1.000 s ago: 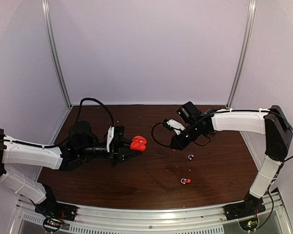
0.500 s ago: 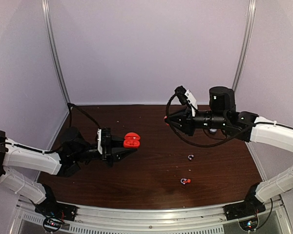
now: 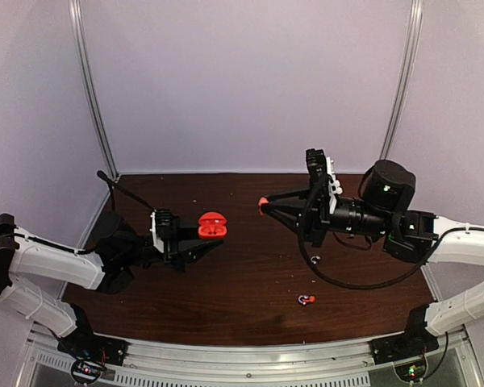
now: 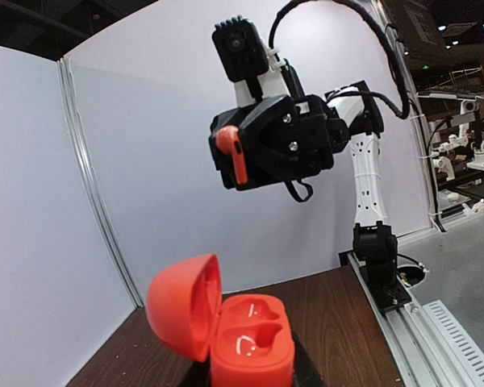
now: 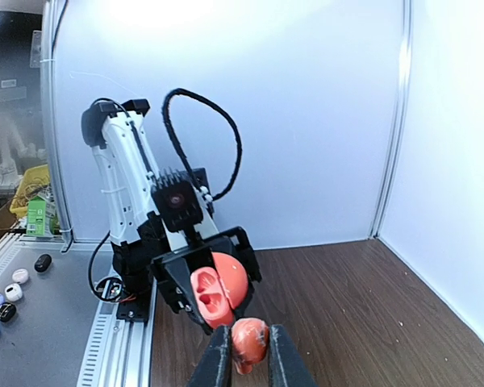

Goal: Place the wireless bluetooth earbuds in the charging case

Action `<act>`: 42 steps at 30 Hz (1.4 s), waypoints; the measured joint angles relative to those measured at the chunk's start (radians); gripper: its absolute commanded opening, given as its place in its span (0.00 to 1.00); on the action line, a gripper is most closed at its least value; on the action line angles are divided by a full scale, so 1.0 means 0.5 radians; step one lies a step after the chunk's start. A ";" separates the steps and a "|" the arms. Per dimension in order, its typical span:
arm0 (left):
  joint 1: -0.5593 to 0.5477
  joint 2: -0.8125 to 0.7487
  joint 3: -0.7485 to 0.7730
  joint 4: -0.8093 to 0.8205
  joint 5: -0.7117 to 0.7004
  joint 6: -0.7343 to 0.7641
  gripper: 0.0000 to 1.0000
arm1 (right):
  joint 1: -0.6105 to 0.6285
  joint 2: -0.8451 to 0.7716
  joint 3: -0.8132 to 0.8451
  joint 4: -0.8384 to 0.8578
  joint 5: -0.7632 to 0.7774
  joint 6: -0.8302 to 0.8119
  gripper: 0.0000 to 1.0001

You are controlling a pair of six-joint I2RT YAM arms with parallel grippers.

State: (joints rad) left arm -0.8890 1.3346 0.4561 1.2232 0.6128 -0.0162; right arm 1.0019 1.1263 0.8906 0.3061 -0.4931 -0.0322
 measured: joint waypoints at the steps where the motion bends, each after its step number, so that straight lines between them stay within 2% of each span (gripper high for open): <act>1: 0.000 0.009 0.001 0.011 0.002 -0.012 0.00 | 0.032 0.002 0.000 0.028 0.007 -0.011 0.15; 18: 0.000 0.181 0.050 0.291 0.027 -0.429 0.00 | 0.280 0.272 0.000 0.491 0.200 -0.080 0.15; 30: 0.000 0.185 0.050 0.352 -0.021 -0.475 0.00 | 0.301 0.459 -0.001 0.794 0.330 0.011 0.15; 42: 0.000 0.185 0.050 0.352 -0.066 -0.475 0.00 | 0.319 0.565 -0.001 0.850 0.378 0.033 0.15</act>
State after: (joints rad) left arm -0.8890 1.4269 0.4808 1.3991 0.5797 -0.2539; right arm 1.1614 1.4090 0.8902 0.7311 -0.3042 -0.0158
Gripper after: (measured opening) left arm 0.218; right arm 0.155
